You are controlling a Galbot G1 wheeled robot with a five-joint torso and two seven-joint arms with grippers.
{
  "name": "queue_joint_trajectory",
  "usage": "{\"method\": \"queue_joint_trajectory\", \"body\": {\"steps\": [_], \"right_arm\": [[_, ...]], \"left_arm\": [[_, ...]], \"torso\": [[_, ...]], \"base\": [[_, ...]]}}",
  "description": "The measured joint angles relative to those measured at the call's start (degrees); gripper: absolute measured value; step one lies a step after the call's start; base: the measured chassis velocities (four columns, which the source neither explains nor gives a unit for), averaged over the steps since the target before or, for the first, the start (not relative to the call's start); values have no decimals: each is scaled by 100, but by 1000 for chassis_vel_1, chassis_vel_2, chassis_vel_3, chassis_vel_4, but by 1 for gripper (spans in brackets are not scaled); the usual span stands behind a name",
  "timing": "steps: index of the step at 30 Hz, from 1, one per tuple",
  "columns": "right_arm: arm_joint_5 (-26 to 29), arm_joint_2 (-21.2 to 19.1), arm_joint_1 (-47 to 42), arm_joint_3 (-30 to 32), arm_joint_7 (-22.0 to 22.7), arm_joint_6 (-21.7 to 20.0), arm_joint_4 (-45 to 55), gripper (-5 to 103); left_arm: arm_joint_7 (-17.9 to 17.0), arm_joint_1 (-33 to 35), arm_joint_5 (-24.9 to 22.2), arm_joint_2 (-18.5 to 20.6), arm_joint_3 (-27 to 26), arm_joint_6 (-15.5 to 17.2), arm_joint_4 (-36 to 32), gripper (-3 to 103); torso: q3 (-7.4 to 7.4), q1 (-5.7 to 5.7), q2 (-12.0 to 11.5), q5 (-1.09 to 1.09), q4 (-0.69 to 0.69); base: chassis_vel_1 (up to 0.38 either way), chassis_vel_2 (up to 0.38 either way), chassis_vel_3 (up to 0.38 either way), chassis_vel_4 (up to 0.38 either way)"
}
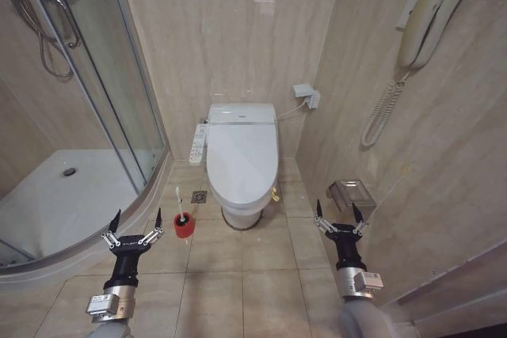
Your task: Open the toilet lid, clean the toilet bowl with a toilet brush, close the toilet lid, and flush.
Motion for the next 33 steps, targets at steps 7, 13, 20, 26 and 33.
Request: {"method": "queue_joint_trajectory", "body": {"steps": [7, 13, 20, 26, 33], "right_arm": [[0, 0, 1, 0, 0, 0, 0, 100], [0, 0, 1, 0, 0, 0, 0, 100], [0, 0, 1, 0, 0, 0, 0, 100], [0, 0, 1, 0, 0, 0, 0, 100], [0, 0, 1, 0, 0, 0, 0, 100]], "left_arm": [[0, -1, 0, 0, 0, 0, 0, 100], [0, -1, 0, 0, 0, 0, 0, 100], [0, -1, 0, 0, 0, 0, 0, 100], [0, -1, 0, 0, 0, 0, 0, 100], [0, -1, 0, 0, 0, 0, 0, 100]], "torso": [[1, 3, -1, 0, 1], [1, 3, -1, 0, 1], [1, 3, -1, 0, 1], [1, 3, -1, 0, 1], [1, 3, 0, -1, 1]], "base": [[0, 0, 0, 0], [0, 0, 0, 0], [0, 0, 0, 0], [0, 0, 0, 0], [0, 0, 0, 0]]}}
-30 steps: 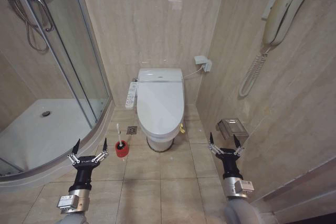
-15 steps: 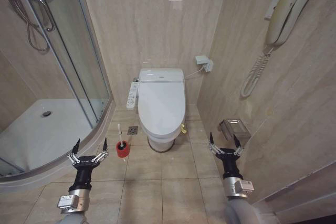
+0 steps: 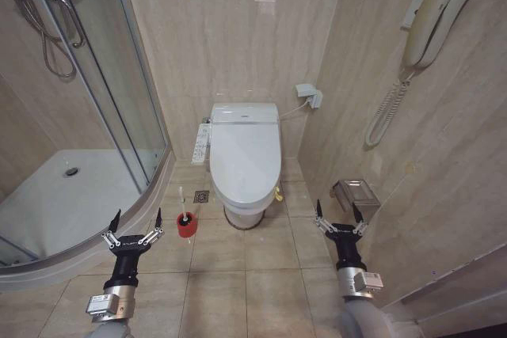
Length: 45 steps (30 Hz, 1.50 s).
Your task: Open the toilet lid, clean the toilet bowl with a toilet brush, close the toilet lid, and flush.
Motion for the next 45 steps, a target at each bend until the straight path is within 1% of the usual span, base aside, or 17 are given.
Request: {"method": "queue_joint_trajectory", "body": {"steps": [45], "right_arm": [[0, 0, 0, 0, 0, 0, 0, 100]], "left_arm": [[0, 0, 0, 0, 0, 0, 0, 100]], "torso": [[0, 0, 0, 0, 0]], "base": [[0, 0, 0, 0]]}}
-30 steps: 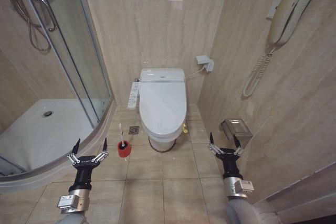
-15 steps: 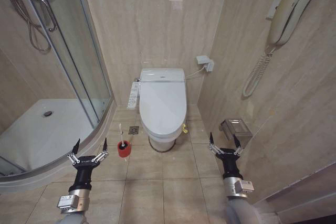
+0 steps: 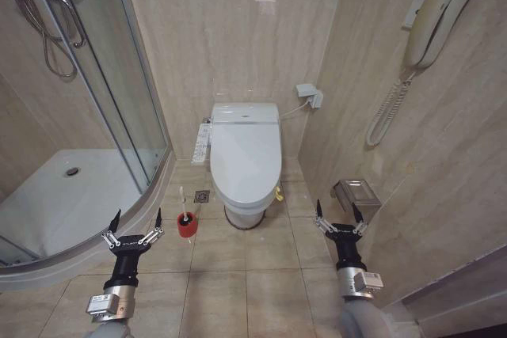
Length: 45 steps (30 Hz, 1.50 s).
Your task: Open the toilet lid, clean the toilet bowl with a toilet brush, close the toilet lid, and flush.
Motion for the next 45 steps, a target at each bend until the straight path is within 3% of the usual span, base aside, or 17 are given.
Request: {"method": "queue_joint_trajectory", "body": {"steps": [45], "right_arm": [[0, 0, 0, 0, 0, 0, 0, 100]], "left_arm": [[0, 0, 0, 0, 0, 0, 0, 100]], "torso": [[0, 0, 0, 0, 0]], "base": [[0, 0, 0, 0]]}}
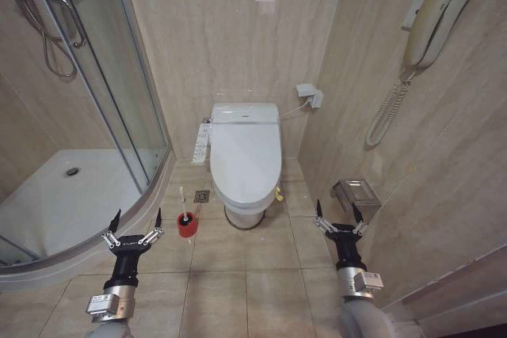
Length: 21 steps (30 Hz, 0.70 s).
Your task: Open the toilet lid, clean the toilet bowl with a toilet brush, close the toilet lid, and flush.
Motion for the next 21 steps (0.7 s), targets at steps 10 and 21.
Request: {"method": "queue_joint_trajectory", "body": {"steps": [10, 21], "right_arm": [[0, 0, 0, 0, 0, 0, 0, 100], [0, 0, 0, 0, 0, 0, 0, 100]], "left_arm": [[0, 0, 0, 0, 0, 0, 0, 100], [0, 0, 0, 0, 0, 0, 0, 100]], "torso": [[0, 0, 0, 0, 0], [0, 0, 0, 0, 0]], "base": [[0, 0, 0, 0], [0, 0, 0, 0]]}}
